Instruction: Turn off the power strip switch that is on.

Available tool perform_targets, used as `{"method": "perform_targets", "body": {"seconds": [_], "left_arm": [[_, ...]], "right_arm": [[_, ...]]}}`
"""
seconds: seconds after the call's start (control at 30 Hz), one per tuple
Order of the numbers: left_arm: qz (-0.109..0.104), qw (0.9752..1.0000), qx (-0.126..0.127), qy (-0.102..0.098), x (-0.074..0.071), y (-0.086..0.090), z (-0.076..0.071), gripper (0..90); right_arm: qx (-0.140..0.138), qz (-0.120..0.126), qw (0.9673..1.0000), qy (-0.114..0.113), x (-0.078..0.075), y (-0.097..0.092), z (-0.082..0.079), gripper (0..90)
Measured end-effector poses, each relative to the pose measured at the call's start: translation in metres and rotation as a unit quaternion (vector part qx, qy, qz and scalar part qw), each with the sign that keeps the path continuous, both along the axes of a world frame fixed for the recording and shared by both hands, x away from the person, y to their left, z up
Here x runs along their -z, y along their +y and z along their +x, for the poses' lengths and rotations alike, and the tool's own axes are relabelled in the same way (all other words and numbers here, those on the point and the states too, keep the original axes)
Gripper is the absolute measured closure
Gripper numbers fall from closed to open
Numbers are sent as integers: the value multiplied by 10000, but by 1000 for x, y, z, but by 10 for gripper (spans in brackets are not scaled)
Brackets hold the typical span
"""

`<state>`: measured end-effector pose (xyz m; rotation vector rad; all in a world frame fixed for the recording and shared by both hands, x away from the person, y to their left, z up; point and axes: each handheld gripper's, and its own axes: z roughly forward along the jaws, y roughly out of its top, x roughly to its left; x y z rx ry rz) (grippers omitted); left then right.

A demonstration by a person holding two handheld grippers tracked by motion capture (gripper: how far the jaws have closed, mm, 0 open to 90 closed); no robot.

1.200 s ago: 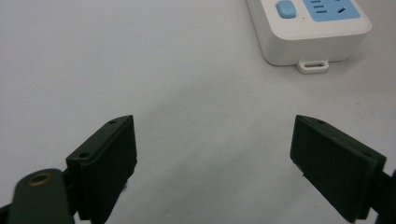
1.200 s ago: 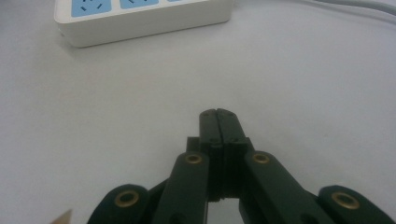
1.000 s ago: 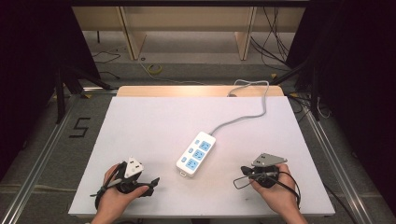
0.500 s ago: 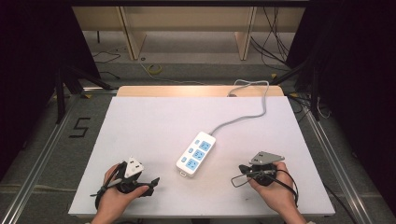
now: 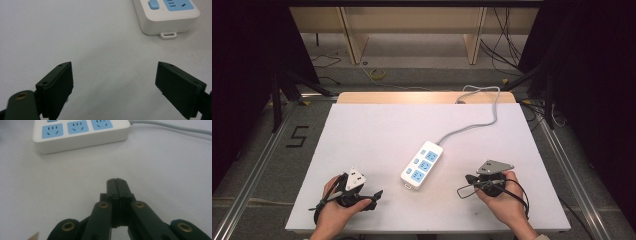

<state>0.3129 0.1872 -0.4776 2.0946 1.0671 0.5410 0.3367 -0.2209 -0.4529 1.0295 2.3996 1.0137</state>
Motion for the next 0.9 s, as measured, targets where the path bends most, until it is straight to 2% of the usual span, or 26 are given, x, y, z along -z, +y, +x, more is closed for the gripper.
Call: {"method": "perform_targets", "body": {"seconds": [0.9], "left_arm": [[21,10000,9,-29,-1,0,0,145]], "right_arm": [[-46,-8,10000,12,-6,9,7,900]]}}
